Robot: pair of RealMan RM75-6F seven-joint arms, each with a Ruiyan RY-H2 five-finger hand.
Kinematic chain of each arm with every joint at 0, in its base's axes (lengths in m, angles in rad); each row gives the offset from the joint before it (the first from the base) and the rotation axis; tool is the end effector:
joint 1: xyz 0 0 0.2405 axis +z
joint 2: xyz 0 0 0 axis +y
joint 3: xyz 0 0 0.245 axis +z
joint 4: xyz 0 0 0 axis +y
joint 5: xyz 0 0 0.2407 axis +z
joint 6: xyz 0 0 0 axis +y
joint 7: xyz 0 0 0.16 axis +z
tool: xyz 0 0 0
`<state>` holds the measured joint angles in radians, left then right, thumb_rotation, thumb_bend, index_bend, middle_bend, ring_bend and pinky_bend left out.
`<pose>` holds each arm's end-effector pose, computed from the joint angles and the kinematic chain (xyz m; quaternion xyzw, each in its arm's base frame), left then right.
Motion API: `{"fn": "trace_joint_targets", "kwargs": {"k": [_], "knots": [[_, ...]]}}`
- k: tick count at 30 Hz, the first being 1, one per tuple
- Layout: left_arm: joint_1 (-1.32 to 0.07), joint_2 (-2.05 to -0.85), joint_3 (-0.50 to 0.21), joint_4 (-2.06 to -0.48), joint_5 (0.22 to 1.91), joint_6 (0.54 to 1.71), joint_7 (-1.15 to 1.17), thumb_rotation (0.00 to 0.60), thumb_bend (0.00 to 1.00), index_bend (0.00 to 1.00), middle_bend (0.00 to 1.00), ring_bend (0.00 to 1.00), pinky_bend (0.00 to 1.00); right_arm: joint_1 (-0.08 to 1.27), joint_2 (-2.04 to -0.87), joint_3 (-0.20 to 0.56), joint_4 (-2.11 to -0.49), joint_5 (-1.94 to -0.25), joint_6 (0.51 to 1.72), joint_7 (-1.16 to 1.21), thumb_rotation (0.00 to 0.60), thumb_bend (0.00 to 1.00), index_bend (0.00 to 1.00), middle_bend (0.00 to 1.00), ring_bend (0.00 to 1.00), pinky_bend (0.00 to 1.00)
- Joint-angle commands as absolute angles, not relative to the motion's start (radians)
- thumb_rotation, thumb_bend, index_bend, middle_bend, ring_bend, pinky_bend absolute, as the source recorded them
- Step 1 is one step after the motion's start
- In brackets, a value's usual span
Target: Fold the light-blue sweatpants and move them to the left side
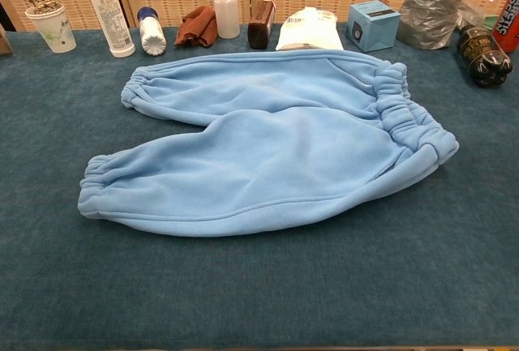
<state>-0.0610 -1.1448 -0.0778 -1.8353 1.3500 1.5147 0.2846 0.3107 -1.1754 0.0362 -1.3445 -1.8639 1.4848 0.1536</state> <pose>-0.2813 0.1923 0.1127 -0.5536 -0.4110 -0.3503 0.6339 -0.2691 -0.2564 0.1065 0.7425 -0.2267 0.4565 0.4346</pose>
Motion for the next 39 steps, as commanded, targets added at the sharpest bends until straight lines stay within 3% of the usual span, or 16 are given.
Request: {"fn": "trace_joint_targets", "kwargs": {"k": [1, 11, 18, 32, 39], "knots": [[-0.061, -1.144, -0.080, -1.835, 1.347, 1.515, 0.283, 0.600, 0.00, 0.00, 0.00, 0.00, 0.00, 0.372, -1.219, 0.034, -1.307, -1.894, 1.423, 0.136, 0.600, 0.00, 0.06, 0.00, 0.00, 0.05], [-0.064, -1.138, -0.086, -1.833, 1.331, 1.506, 0.268, 0.600, 0.00, 0.00, 0.00, 0.00, 0.00, 0.490, -1.300, 0.026, -1.257, -1.920, 1.277, 0.051, 0.600, 0.00, 0.13, 0.00, 0.00, 0.11], [-0.061, -1.128, -0.091, -1.833, 1.322, 1.505, 0.243, 0.600, 0.00, 0.00, 0.00, 0.00, 0.00, 0.521, -1.345, -0.002, -1.227, -1.935, 1.242, 0.018, 0.600, 0.00, 0.19, 0.00, 0.00, 0.14], [-0.067, -1.122, -0.094, -1.833, 1.309, 1.491, 0.234, 0.600, 0.00, 0.00, 0.00, 0.00, 0.00, 0.598, -1.501, -0.007, -1.074, -1.942, 1.225, 0.008, 0.600, 0.00, 0.34, 0.15, 0.11, 0.32], [-0.067, -1.118, -0.097, -1.831, 1.299, 1.487, 0.223, 0.600, 0.00, 0.00, 0.00, 0.00, 0.00, 0.629, -1.545, -0.024, -1.019, -1.932, 1.214, 0.075, 0.600, 0.23, 0.49, 0.30, 0.24, 0.45]]}}
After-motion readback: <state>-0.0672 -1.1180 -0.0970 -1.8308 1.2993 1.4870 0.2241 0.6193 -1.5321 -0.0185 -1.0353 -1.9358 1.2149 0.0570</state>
